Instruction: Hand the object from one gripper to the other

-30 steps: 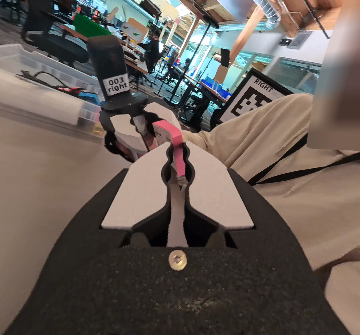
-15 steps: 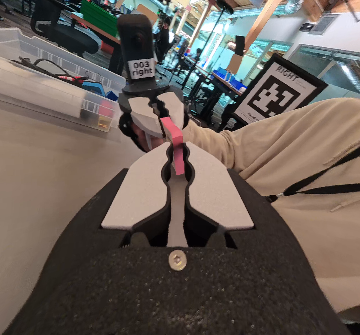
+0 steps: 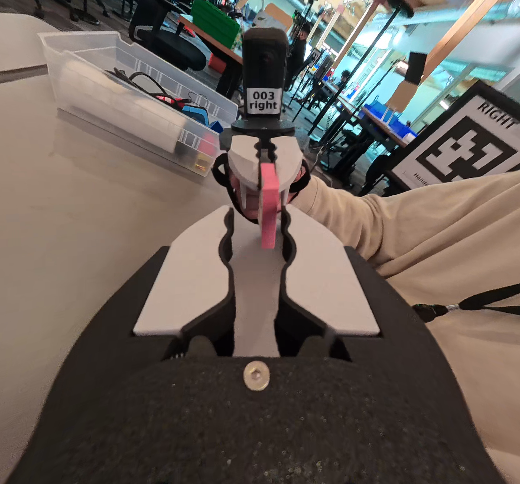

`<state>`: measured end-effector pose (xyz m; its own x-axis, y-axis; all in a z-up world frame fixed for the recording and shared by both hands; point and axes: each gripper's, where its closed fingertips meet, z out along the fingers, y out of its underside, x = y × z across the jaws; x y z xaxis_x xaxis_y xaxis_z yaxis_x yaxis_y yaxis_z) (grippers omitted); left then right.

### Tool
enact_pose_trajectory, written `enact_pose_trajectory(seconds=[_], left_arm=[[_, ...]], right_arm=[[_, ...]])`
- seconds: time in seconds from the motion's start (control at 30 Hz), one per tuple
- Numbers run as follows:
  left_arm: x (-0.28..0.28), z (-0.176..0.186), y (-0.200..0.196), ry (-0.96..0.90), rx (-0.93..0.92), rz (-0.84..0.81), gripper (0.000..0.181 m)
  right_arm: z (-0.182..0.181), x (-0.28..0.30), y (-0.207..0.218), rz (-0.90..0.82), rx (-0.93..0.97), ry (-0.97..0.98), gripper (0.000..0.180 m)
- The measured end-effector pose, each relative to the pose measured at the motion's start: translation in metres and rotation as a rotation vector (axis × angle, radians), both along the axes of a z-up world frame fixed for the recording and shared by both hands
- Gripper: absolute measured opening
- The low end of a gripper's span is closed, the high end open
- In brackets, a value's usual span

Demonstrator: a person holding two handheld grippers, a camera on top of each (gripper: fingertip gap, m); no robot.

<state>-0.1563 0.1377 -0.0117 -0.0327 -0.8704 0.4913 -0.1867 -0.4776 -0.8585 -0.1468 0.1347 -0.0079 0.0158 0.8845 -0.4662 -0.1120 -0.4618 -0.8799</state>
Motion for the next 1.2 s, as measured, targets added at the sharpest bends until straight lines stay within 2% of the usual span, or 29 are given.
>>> enact_pose_trajectory(seconds=[0.13, 0.23, 0.3, 0.37, 0.4, 0.5, 0.6, 0.77, 0.8, 0.87, 1.0, 1.07, 1.1, 1.17, 1.2], left_arm=[[-0.002, -0.012, 0.007, -0.051, 0.020, 0.043, 0.040], [-0.002, -0.014, 0.022, -0.162, 0.119, 0.223, 0.045], [0.000, -0.007, 0.031, -0.300, 0.135, 0.335, 0.047], [0.007, 0.007, 0.023, -0.478, 0.110, 0.322, 0.051], [0.011, 0.010, 0.019, -0.532, 0.084, 0.319, 0.048], [0.026, 0.008, 0.012, -0.598, 0.027, 0.319, 0.046], [0.032, 0.008, 0.013, -0.651, -0.058, 0.327, 0.047], [0.027, 0.008, 0.018, -0.685, -0.114, 0.342, 0.042], [0.026, 0.008, 0.018, -0.684, -0.108, 0.341, 0.036], [0.023, 0.011, 0.012, -0.696, -0.093, 0.291, 0.011], [0.018, 0.009, 0.013, -0.662, -0.138, 0.230, 0.009], [0.014, 0.007, 0.014, -0.614, -0.211, 0.174, 0.009], [0.011, 0.004, 0.016, -0.575, -0.251, 0.155, 0.009], [0.007, -0.008, 0.021, -0.450, -0.334, 0.122, 0.009], [0.005, -0.014, 0.022, -0.385, -0.380, 0.103, 0.009]], right_arm=[[0.004, 0.013, 0.015, -0.107, 0.032, 0.110, 0.009], [0.014, 0.033, 0.026, -0.248, 0.063, 0.324, 0.009], [0.013, 0.039, 0.031, -0.308, 0.041, 0.444, 0.009], [0.010, 0.041, 0.035, -0.358, 0.005, 0.538, 0.009], [0.011, 0.042, 0.035, -0.374, -0.005, 0.592, 0.009], [0.016, 0.041, 0.031, -0.371, -0.047, 0.714, 0.010], [0.018, 0.033, 0.025, -0.342, -0.055, 0.751, 0.010], [0.015, 0.023, 0.022, -0.336, -0.031, 0.717, 0.010], [0.015, 0.019, 0.021, -0.327, -0.027, 0.700, 0.009], [0.013, 0.017, 0.023, -0.335, -0.028, 0.686, 0.010], [0.010, 0.012, 0.021, -0.284, -0.013, 0.609, 0.010], [0.009, 0.010, 0.018, -0.263, 0.055, 0.512, 0.016], [0.008, 0.009, 0.017, -0.256, 0.109, 0.441, 0.024], [0.001, 0.010, 0.016, -0.269, 0.283, 0.216, 0.044], [-0.004, 0.012, 0.015, -0.282, 0.406, 0.082, 0.047]])
